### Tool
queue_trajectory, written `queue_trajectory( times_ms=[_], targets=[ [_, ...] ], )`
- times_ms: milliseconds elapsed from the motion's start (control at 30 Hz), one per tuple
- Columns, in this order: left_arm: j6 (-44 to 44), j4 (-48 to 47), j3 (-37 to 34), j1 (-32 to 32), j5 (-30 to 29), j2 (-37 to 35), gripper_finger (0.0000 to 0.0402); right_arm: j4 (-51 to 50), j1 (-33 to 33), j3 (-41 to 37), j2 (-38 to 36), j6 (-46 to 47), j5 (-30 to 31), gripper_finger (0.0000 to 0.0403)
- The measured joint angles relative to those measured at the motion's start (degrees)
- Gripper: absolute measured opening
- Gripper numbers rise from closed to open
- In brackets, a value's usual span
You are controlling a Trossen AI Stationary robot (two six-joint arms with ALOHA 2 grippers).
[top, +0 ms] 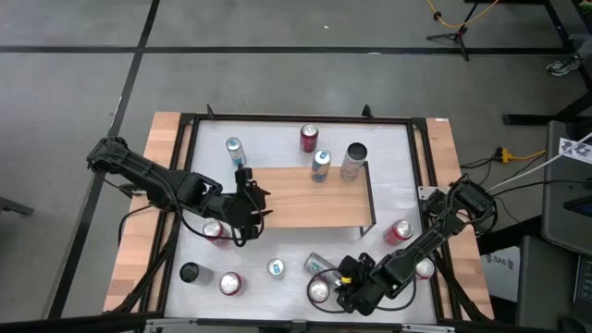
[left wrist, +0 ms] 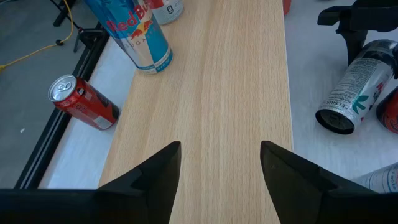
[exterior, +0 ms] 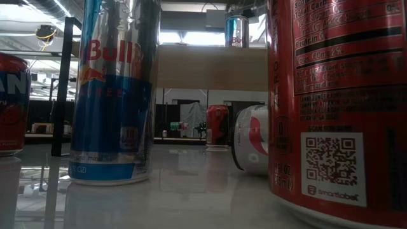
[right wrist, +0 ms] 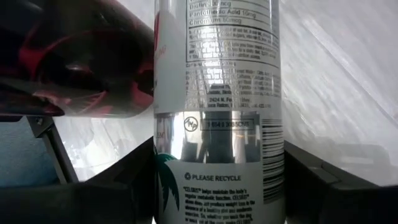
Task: Place canned beverage on shelf
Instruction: Put the right white-pink soda can on the shelf aligned with the other white-pink soda can
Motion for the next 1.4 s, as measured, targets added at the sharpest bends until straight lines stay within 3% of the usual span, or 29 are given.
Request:
queue_trajectory(
  times_ms=[767, 1100, 1400],
  targets=[
    [0.07, 0.02, 0.0, 0.0, 0.0, 0.0, 0.0211, -1.04, 0.02, -0.07, -10.18, -1.73, 2.76, 0.0244],
    [0.44, 2.59, 0.0, 0.0, -0.02, 0.0, 0.0211, -0.82, 0.02, -0.04, -15.36, -5.77, 11.75, 0.0245],
    [0.52, 3.05, 0.0, -0.01, 0.0, 0.0, 0.0211, 2.37, 0.02, -0.02, -19.33, -14.81, 20.2, 0.025]
  ],
)
